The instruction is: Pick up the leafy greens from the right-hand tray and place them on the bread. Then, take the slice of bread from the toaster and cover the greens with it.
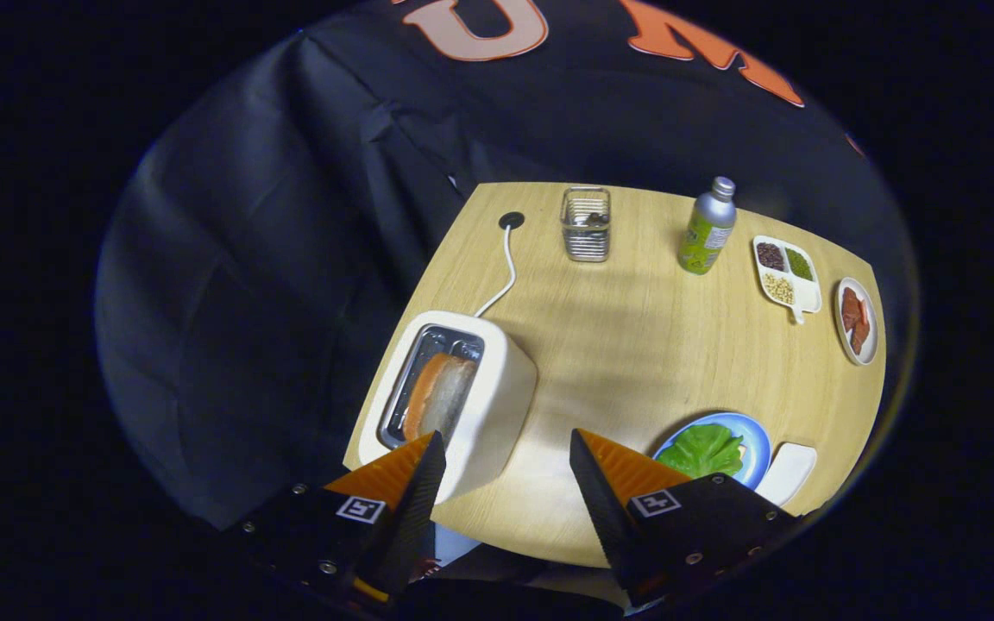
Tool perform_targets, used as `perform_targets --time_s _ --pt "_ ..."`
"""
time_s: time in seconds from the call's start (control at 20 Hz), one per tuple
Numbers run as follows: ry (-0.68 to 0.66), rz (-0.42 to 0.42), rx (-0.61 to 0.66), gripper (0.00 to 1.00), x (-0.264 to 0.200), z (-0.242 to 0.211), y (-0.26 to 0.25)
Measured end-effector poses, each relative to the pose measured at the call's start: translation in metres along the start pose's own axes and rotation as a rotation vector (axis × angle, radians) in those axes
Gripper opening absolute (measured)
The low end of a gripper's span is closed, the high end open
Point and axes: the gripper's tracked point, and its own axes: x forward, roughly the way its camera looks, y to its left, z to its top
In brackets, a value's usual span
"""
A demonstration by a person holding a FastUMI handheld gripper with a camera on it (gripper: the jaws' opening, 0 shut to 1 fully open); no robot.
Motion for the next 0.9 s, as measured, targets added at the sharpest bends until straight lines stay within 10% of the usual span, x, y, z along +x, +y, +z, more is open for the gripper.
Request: perform_targets --time_s 0.45,0.9 --pt "0.091 -0.035 -0.092 0.88 0.039 0.010 0.037" --pt "0.195 -0.073 -0.061 0.61 0.081 0.012 0.040"
